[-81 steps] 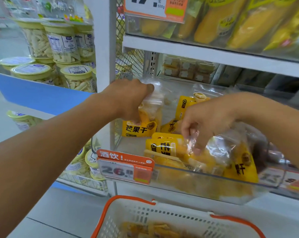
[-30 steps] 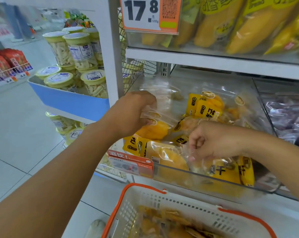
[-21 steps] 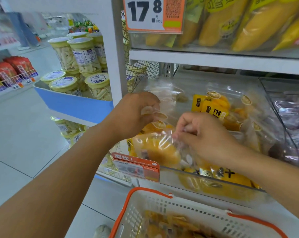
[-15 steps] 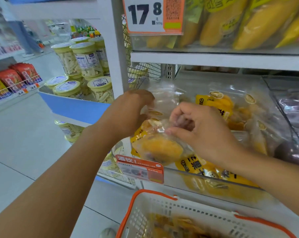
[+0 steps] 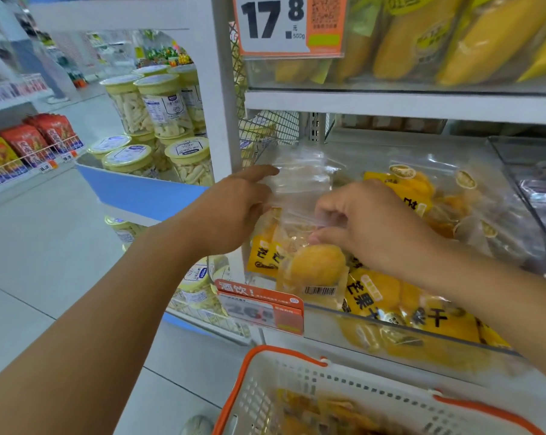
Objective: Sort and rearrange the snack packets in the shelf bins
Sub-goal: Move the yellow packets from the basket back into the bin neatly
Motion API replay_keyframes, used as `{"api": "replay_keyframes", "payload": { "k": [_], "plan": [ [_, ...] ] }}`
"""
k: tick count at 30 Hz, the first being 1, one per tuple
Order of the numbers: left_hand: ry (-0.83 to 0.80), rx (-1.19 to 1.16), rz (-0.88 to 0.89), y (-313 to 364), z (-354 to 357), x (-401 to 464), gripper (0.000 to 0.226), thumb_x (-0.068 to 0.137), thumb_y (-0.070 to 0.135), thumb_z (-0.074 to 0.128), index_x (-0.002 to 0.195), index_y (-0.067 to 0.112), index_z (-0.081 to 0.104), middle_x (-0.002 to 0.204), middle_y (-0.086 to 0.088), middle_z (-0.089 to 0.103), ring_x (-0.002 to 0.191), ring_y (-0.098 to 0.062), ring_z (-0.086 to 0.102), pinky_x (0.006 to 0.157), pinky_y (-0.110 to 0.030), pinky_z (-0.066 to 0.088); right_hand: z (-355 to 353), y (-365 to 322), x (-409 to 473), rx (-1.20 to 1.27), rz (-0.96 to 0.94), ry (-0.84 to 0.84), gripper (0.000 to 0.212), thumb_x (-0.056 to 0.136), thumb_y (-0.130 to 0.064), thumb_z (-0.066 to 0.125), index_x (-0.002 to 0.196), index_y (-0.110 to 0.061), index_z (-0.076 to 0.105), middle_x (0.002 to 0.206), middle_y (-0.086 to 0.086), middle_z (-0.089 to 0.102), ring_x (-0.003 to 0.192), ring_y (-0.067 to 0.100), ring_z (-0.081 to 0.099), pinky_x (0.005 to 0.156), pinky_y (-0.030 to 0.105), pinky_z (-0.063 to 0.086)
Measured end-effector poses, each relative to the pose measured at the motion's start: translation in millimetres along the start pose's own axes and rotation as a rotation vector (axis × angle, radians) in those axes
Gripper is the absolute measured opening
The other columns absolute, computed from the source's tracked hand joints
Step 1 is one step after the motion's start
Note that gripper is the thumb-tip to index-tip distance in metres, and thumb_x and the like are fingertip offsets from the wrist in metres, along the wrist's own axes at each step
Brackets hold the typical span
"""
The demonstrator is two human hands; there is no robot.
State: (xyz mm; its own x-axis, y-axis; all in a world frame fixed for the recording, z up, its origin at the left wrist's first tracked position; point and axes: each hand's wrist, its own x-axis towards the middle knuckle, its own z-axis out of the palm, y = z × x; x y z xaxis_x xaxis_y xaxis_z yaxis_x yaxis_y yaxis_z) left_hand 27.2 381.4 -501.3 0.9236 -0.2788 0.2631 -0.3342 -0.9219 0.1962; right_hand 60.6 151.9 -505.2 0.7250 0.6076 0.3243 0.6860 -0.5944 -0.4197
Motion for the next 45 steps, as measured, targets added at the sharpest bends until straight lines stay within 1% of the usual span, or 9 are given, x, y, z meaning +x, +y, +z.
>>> {"api": "replay_keyframes", "payload": {
  "k": [11,17,22,26,33,36,38,41,45],
  "plan": [
    [-0.053,0.006,0.005,34.9,0.2,-4.1,0.083,0.054,0.070,0.082,0.120,0.030,0.052,0.144,0.010,0.036,0.134,-0.016,0.039,0.107,-0.037,0.040,25.2,-2.5,-4.1,0.108,-0.044,0.076,0.042,0.093,-0.040,0.066,0.061,-0.032,0.040,0.055,-0.009,0.042,0.056,0.008,0.044,0.053,0.034,0.035],
    [0.000,0.144,-0.066,31.4,3.5,4.0,0.078,0.057,0.053,0.090,0.121,0.021,0.059,0.130,0.005,0.037,0.116,-0.024,0.049,0.087,-0.048,0.051,-15.2,-5.1,9.7,0.192,0.115,0.205,0.034,0.090,-0.052,0.066,0.087,-0.019,0.067,0.076,-0.003,0.064,0.069,0.010,0.060,0.063,0.034,0.048],
    [0.007,0.097,-0.037,26.6,2.0,-4.3,0.071,0.058,0.045,0.092,0.118,0.026,0.059,0.132,0.007,0.036,0.119,-0.017,0.046,0.088,-0.046,0.052,-11.2,7.1,5.3,0.390,0.513,-0.571,0.092,0.068,-0.029,0.092,0.144,-0.022,0.040,0.127,0.000,0.058,0.091,0.017,0.073,0.080,0.034,0.062],
    [-0.003,0.052,-0.018,26.4,-0.6,-6.8,0.070,0.060,0.043,0.092,0.119,0.029,0.056,0.133,0.010,0.034,0.119,-0.015,0.046,0.090,-0.046,0.051,26.3,7.5,9.7,0.265,0.406,-0.409,0.068,0.075,-0.030,0.087,0.131,-0.013,0.052,0.125,0.003,0.065,0.110,0.019,0.064,0.100,0.043,0.052],
    [-0.106,0.207,-0.030,36.6,-1.8,-5.7,0.125,0.060,0.055,0.088,0.152,0.042,0.004,0.142,0.007,0.051,0.132,-0.018,0.045,0.122,-0.042,0.016,21.6,-8.2,1.9,1.152,0.514,-0.278,0.070,0.089,0.013,0.059,0.148,-0.016,0.035,0.096,0.008,0.068,0.104,0.027,0.068,0.100,0.052,0.052],
    [-0.145,0.287,-0.031,36.8,0.5,-2.5,0.118,0.061,0.053,0.088,0.152,0.032,0.016,0.148,0.004,0.043,0.133,-0.022,0.042,0.113,-0.037,0.027,-2.9,-13.5,6.0,1.445,0.586,-0.214,0.071,0.087,0.019,0.044,0.151,-0.008,0.034,0.119,0.018,0.065,0.107,0.036,0.069,0.099,0.049,0.054],
    [-0.126,0.323,-0.034,39.5,3.0,-0.3,0.105,0.062,0.049,0.089,0.144,0.030,0.027,0.142,0.004,0.046,0.126,-0.023,0.044,0.105,-0.038,0.033,-16.5,-10.1,10.8,1.192,0.582,-0.233,0.055,0.092,0.007,0.049,0.144,-0.008,0.046,0.135,0.015,0.057,0.104,0.033,0.070,0.092,0.046,0.058],
    [-0.079,0.329,-0.020,41.4,7.2,0.5,0.092,0.066,0.043,0.088,0.137,0.031,0.032,0.135,0.005,0.050,0.118,-0.022,0.045,0.102,-0.039,0.034,-40.2,1.8,6.4,0.018,0.353,-0.488,0.035,0.094,-0.031,0.065,0.125,-0.017,0.062,0.114,0.003,0.066,0.094,0.022,0.069,0.083,0.042,0.061],
    [-0.073,0.281,-0.009,36.9,5.5,0.2,0.090,0.066,0.039,0.090,0.136,0.032,0.034,0.135,0.007,0.052,0.116,-0.020,0.046,0.099,-0.036,0.035,-36.2,21.4,-17.7,-0.704,0.331,-0.898,0.099,0.065,-0.061,0.083,0.148,-0.030,0.038,0.143,0.000,0.046,0.124,0.028,0.051,0.099,0.043,0.050]
  ]
}}
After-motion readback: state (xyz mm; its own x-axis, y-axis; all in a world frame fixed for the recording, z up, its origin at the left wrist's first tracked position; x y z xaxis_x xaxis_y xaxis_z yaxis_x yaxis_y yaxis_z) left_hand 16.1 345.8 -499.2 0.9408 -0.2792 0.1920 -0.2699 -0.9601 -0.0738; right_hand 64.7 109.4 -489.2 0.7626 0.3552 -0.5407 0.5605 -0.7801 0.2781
